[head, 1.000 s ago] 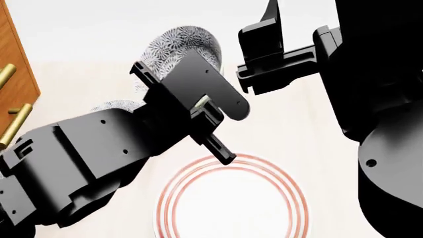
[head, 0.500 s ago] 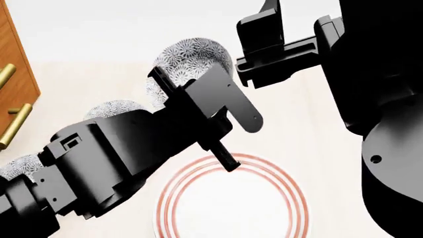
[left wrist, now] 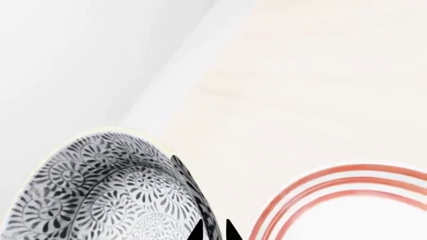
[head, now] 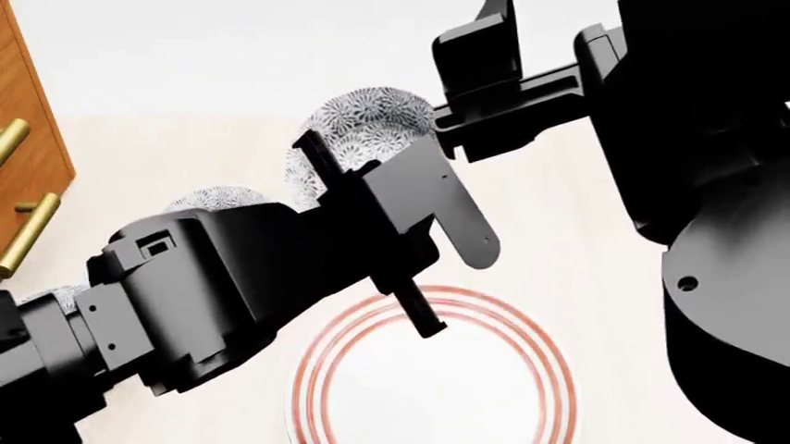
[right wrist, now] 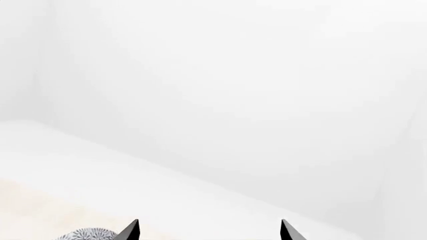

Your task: Put the bowl at the front on the plate.

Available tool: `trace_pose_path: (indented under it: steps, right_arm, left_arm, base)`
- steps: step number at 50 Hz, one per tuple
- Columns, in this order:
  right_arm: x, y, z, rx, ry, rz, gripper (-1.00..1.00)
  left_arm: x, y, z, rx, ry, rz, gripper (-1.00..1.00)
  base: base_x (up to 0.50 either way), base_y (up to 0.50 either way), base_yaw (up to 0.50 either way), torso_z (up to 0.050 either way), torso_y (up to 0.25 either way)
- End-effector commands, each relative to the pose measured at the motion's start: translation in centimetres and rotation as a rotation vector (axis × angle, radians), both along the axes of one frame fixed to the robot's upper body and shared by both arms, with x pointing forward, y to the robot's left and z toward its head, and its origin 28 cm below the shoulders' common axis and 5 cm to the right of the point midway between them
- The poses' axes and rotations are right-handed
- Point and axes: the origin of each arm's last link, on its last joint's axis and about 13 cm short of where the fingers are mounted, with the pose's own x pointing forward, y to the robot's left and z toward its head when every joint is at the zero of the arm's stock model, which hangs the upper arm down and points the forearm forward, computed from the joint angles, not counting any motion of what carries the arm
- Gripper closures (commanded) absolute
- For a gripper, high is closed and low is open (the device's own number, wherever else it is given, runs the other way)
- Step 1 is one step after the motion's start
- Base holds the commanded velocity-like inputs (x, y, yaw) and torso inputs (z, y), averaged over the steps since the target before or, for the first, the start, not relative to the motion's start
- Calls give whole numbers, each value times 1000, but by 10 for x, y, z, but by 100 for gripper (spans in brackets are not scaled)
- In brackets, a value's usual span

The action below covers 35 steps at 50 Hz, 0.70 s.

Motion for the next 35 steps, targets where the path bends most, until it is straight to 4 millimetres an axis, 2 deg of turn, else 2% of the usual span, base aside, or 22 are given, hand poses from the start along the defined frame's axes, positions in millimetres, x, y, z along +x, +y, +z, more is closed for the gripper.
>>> trace_pose_path:
  steps: [1, 35]
  right_arm:
    - [2, 2, 0, -7, 8, 4, -100]
    - [-3, -2, -1, -10, 4, -12, -100]
  left_arm:
    - [-5, -6, 2, 53, 7, -61, 100]
    - [-20, -12, -12, 150, 145, -146, 100]
  base:
    - [0, 0, 0, 0, 0]
    - [0, 0, 0, 0, 0]
